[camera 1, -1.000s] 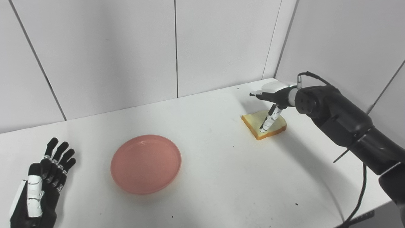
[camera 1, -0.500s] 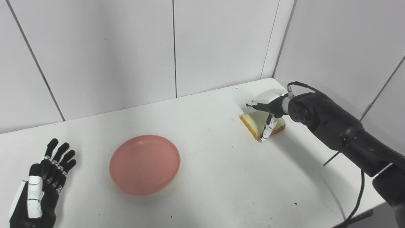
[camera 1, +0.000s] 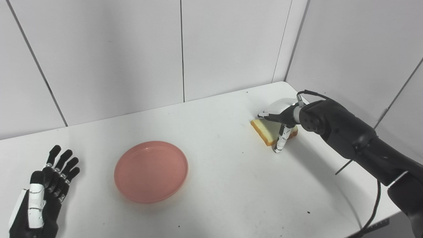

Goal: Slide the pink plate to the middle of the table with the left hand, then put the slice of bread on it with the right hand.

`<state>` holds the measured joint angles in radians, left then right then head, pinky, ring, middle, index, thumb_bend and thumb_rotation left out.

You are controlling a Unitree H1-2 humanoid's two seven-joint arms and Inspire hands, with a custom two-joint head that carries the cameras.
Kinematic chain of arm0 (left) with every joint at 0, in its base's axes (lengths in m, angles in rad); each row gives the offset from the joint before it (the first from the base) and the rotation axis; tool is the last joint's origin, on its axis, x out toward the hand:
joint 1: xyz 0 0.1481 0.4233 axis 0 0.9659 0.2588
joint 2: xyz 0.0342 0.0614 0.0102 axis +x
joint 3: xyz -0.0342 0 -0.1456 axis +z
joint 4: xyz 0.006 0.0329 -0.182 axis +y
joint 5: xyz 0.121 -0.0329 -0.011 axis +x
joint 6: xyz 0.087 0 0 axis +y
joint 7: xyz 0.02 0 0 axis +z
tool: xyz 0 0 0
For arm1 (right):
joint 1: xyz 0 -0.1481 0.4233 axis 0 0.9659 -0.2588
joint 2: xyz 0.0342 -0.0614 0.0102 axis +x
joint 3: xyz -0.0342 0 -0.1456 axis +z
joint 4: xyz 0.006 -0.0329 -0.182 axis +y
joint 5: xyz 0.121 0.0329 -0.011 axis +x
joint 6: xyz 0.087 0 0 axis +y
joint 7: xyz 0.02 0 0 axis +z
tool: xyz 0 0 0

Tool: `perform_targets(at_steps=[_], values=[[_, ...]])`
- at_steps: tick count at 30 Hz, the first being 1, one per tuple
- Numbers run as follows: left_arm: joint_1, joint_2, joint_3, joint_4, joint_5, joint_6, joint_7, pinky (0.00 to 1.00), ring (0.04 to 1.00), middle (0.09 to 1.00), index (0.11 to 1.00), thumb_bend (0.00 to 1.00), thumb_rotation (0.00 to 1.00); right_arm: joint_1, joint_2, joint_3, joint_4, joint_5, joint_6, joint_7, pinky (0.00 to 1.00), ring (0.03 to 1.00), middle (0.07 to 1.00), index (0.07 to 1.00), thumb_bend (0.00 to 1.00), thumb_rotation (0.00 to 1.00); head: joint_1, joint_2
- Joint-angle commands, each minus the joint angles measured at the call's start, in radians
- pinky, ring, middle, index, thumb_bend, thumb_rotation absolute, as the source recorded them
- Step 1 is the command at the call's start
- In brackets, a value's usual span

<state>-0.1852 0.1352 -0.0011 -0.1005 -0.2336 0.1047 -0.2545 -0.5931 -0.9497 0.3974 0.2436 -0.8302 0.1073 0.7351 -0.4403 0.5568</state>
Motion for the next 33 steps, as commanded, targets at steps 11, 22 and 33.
perform_targets(at_steps=[11, 22, 33], values=[[-0.006, 0.009, 0.001, -0.064, 0.007, 0.012, 0.008, 0.95, 0.944, 0.962, 0.972, 0.75, 1.0, -0.043, 0.023, -0.081, 0.121, 0.055, -0.009, -0.123, 0.92, 0.989, 0.994, 0.996, 1.0, 0.23, 0.011, 0.006], [0.009, 0.007, -0.002, -0.096, 0.003, 0.044, 0.011, 0.95, 0.945, 0.964, 0.972, 0.73, 1.0, -0.075, 0.091, -0.073, 0.203, 0.089, -0.019, -0.177, 0.52, 0.587, 0.66, 0.75, 0.84, 0.03, 0.021, 0.017], [0.012, 0.005, 0.001, -0.101, 0.006, 0.05, 0.013, 0.94, 0.94, 0.961, 0.968, 0.73, 1.0, -0.096, 0.105, -0.054, 0.276, 0.108, -0.01, -0.199, 0.37, 0.445, 0.475, 0.492, 0.53, 0.0, 0.019, 0.021]])
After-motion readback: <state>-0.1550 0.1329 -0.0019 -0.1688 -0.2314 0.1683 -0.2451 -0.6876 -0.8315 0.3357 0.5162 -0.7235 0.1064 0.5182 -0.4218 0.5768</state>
